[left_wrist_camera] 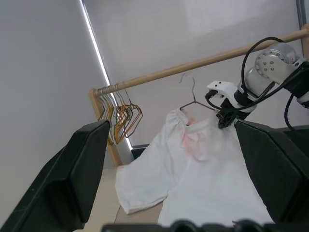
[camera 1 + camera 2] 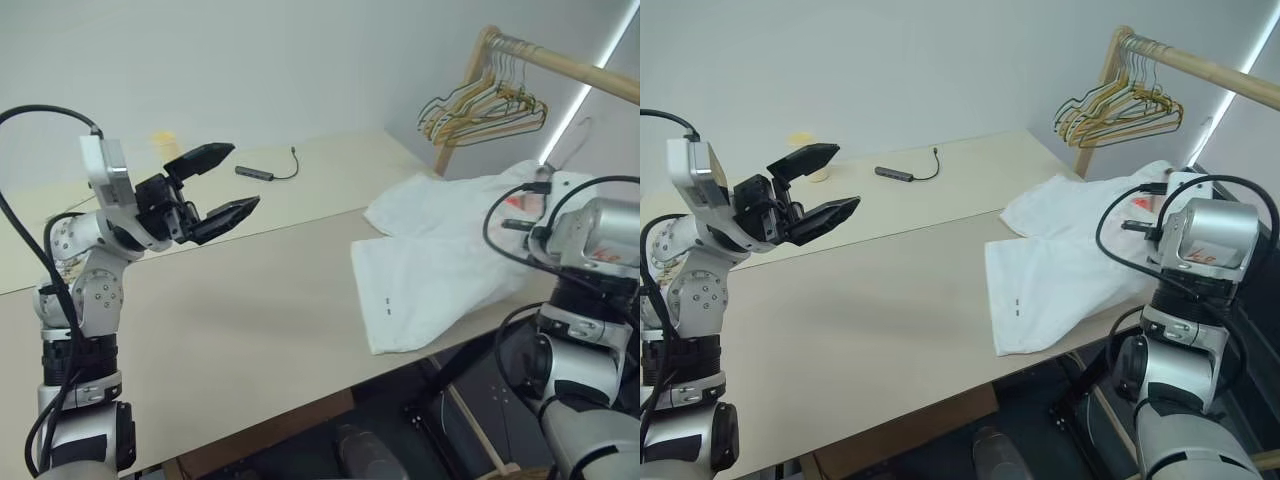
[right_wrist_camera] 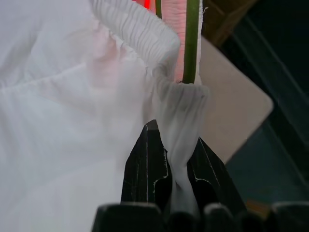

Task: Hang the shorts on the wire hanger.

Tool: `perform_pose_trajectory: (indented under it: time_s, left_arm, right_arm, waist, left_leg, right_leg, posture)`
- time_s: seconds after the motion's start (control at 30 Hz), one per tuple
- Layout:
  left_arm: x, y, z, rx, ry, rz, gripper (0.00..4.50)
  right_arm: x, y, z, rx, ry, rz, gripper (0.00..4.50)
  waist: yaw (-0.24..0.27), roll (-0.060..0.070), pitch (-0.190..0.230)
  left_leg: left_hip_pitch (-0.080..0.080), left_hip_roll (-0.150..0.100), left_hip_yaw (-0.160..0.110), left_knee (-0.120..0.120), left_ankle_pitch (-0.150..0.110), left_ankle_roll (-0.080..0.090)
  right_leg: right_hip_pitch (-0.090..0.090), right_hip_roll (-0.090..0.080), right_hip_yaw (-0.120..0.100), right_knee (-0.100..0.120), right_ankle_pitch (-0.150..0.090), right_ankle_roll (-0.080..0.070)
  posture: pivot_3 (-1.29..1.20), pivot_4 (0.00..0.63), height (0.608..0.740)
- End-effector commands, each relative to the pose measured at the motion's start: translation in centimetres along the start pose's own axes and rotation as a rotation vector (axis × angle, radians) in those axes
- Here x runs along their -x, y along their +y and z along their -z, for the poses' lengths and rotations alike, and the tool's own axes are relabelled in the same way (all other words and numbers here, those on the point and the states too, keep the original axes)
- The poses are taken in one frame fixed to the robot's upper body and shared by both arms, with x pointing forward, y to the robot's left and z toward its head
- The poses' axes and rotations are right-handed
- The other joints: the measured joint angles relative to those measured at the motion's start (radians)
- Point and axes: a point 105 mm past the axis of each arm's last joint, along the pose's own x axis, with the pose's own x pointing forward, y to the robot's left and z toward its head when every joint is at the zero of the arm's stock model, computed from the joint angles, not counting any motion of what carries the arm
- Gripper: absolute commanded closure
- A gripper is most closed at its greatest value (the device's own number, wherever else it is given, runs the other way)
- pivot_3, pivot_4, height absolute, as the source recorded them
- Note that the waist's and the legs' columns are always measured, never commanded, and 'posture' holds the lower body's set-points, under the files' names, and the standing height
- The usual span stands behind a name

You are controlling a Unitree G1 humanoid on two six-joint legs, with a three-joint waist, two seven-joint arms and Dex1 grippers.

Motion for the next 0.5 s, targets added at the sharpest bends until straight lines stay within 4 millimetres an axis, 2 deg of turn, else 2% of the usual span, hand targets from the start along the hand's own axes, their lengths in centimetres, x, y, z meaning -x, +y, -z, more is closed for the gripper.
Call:
perform_pose_trajectory:
  time_s: [0.03,0.3,0.5]
  left_arm:
    - [-0.2,0.0,-1.5,-0.047,-0.034,0.017,0.02]
    - [-0.2,-0.2,-2.3,-0.083,-0.042,-0.009,0.02]
    - [-0.3,-0.7,-1.8,-0.079,-0.021,-0.013,0.02]
  right_arm:
    - [1.5,-1.7,-2.1,-0.069,-0.06,0.11,4.5]
    - [2.9,-2.2,-4.4,-0.166,-0.102,0.121,4.5]
    - [3.0,-2.9,-6.0,-0.282,-0.112,0.107,4.5]
  waist:
    - [-0.007,0.0,0.0]
    - [-0.016,0.001,0.0]
    - [-0.013,0.001,0.0]
  left_leg:
    - [0.0,0.0,0.0,0.0,0.0,0.0]
    - [0.001,0.0,0.0,-0.002,0.0,0.0]
    - [0.002,-0.001,0.0,-0.002,0.0,0.0]
  right_leg:
    - [0.0,0.0,0.0,0.0,0.0,0.0]
    - [0.001,0.0,0.003,0.0,0.0,0.001]
    - [0.001,-0.001,0.003,-0.001,0.0,0.001]
  posture:
    - [-0.28,0.0,0.74]
    - [-0.26,0.0,0.74]
    - [-0.26,0.0,0.74]
